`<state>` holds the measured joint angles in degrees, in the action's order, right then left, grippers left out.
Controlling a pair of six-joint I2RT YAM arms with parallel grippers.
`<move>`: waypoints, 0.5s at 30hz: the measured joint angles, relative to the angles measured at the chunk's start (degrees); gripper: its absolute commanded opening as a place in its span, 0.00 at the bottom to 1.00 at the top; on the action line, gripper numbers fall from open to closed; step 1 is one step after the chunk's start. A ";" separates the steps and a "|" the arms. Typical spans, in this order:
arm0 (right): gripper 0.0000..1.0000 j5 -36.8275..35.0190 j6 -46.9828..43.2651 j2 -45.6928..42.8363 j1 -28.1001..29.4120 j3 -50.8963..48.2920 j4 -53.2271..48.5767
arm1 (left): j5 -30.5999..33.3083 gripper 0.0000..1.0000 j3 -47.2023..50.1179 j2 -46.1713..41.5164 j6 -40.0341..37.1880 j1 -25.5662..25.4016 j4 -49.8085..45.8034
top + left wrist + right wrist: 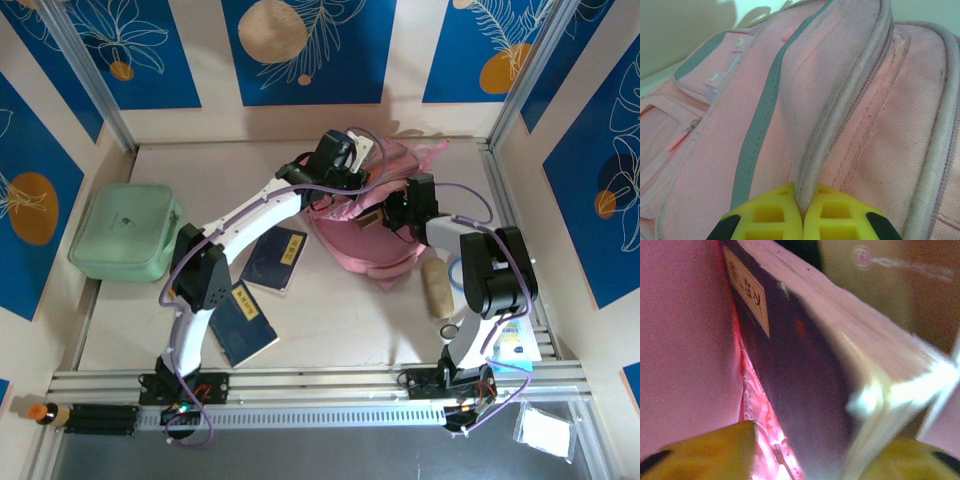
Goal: Pack the student bag
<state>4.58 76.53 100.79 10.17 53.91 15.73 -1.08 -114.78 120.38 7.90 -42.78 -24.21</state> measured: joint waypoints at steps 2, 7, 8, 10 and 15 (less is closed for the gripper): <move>0.92 -0.37 0.46 -1.09 0.00 -1.36 -0.22 | -0.04 0.00 0.31 0.00 0.37 0.02 0.11; 0.91 -2.12 0.92 -10.95 -0.35 -7.37 -4.07 | -0.46 0.00 1.09 0.00 1.07 0.15 1.16; 0.90 -2.54 1.05 -13.84 -0.50 -8.66 -5.20 | -0.50 0.00 1.42 -0.04 1.14 0.20 1.31; 0.86 -3.34 1.11 -19.06 -1.20 -10.84 -7.58 | -0.72 0.00 2.38 -0.24 1.29 0.22 1.90; 0.74 -8.33 0.81 -31.36 -2.84 -14.73 -17.03 | -1.49 0.00 4.55 -0.76 2.03 0.35 3.28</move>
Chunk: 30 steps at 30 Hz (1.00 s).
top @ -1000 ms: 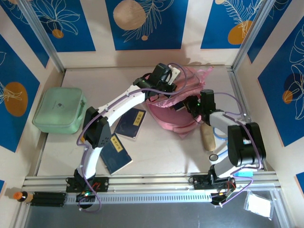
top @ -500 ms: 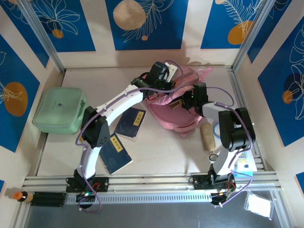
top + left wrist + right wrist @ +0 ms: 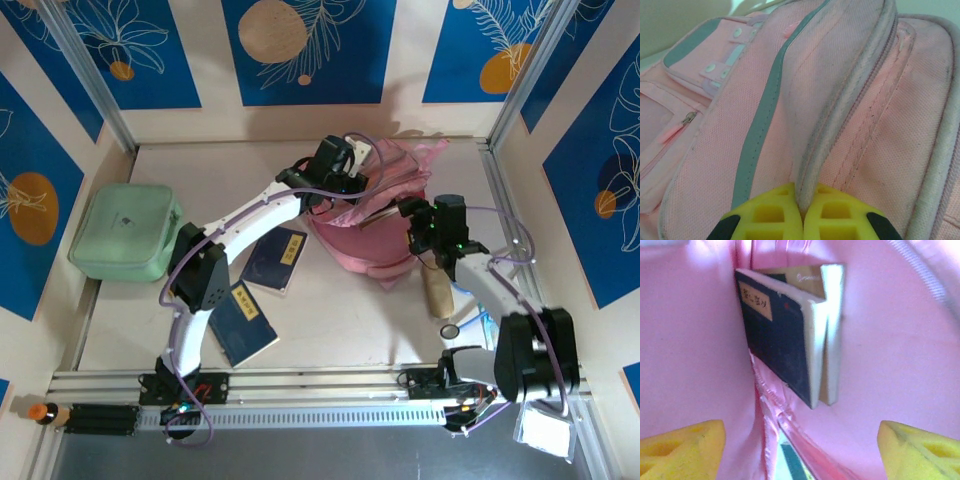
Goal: Pack the student bag
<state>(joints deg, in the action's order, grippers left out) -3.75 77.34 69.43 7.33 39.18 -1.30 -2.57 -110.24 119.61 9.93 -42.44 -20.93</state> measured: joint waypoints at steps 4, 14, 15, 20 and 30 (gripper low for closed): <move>0.71 -5.57 -1.49 -8.72 -0.07 -1.53 -8.83 | -1.75 0.04 2.99 -0.48 0.35 0.07 1.99; 0.80 -11.76 -14.53 -17.18 4.07 1.99 -18.18 | -5.55 0.73 17.70 -7.15 7.61 1.86 5.09; 0.80 -11.85 -15.74 -16.76 5.16 2.91 -18.45 | -5.53 0.76 19.69 -8.61 8.55 2.60 5.51; 0.79 -12.79 -20.96 -10.91 13.84 7.78 -18.49 | -4.70 0.83 32.70 -18.45 13.46 9.49 7.74; 0.79 -16.24 -29.94 15.47 34.60 23.37 -21.09 | -2.16 0.98 52.98 -30.80 23.08 24.72 8.11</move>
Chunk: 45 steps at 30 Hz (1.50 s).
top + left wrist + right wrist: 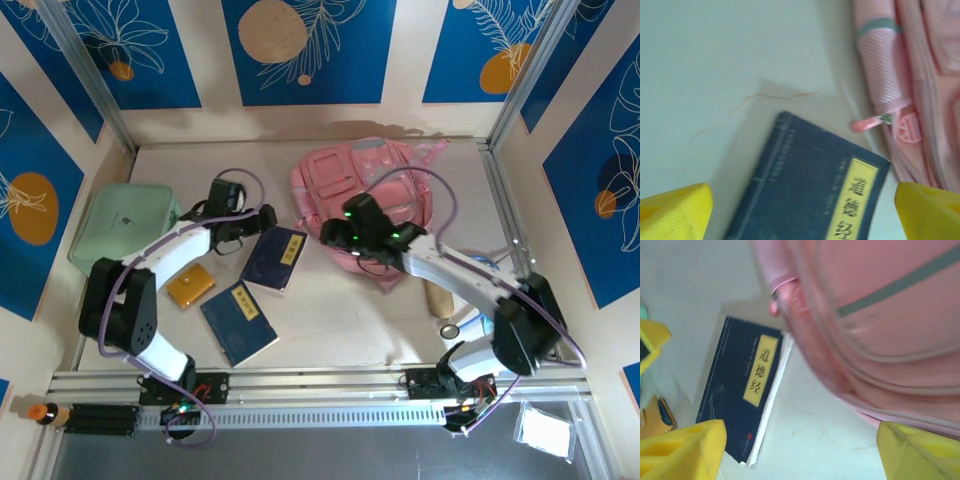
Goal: Pack the student bag
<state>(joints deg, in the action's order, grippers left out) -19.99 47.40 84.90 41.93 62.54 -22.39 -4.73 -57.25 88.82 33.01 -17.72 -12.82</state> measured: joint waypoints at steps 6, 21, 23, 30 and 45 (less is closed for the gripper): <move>0.79 -2.40 -5.01 18.40 6.73 16.92 -7.48 | 0.31 1.00 4.22 -7.91 1.03 5.09 0.28; 0.79 -2.78 -9.92 38.40 10.60 34.49 -19.63 | 0.09 1.00 6.62 -13.00 -0.48 8.72 -1.20; 0.79 -2.78 -10.56 38.82 11.37 34.58 -20.26 | -0.17 1.00 6.62 -13.00 -0.39 8.72 -1.31; 0.79 -3.91 -12.98 39.04 12.33 33.05 -21.73 | -1.31 1.00 6.58 -12.87 -0.31 8.74 -1.22; 0.64 -2.05 -15.04 26.53 7.67 17.14 -18.23 | -9.46 0.97 6.10 -8.07 -0.55 8.39 -1.77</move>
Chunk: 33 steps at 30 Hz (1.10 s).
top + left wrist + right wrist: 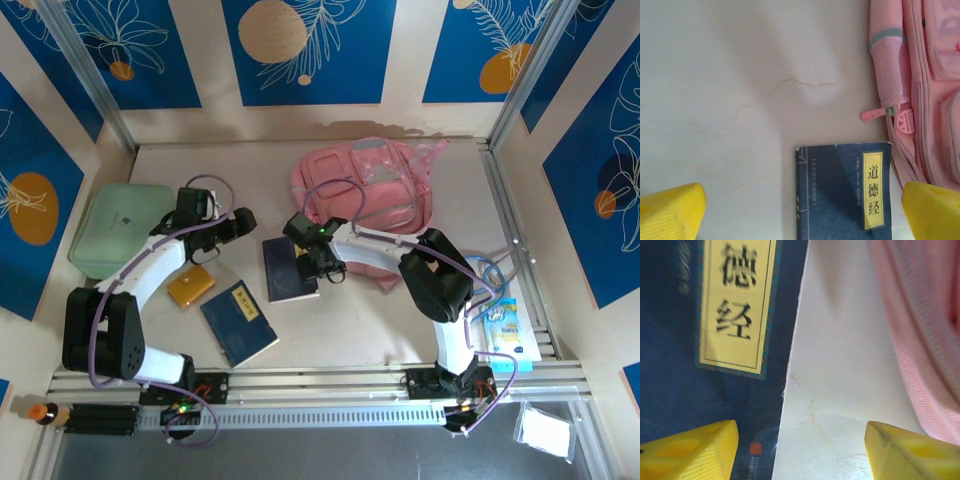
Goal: Pack the student bag
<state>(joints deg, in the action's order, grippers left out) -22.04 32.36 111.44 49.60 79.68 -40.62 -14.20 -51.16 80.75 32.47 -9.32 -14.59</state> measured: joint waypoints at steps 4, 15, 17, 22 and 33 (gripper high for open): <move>0.56 2.97 2.45 -2.91 -1.40 -0.07 3.69 | -2.43 0.91 0.07 0.13 0.04 -1.29 -0.83; 0.34 5.88 6.25 2.89 -4.63 4.44 4.59 | -4.85 0.73 2.93 3.15 4.46 -9.01 -2.93; 0.31 6.05 6.67 3.56 -4.76 4.44 4.07 | -5.20 0.68 3.06 4.79 5.44 -9.94 -2.82; 0.28 6.99 7.15 4.39 -5.07 4.44 3.58 | -5.25 0.63 3.04 8.52 6.05 -11.43 -2.95; 0.25 7.54 7.65 5.92 -5.07 4.61 3.58 | -4.33 0.45 2.80 10.16 5.18 -11.50 -3.56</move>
<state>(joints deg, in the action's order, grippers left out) -14.50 40.01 117.36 44.53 84.29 -37.04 -18.52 -48.36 90.91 37.65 -20.82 -18.15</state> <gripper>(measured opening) 0.268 0.470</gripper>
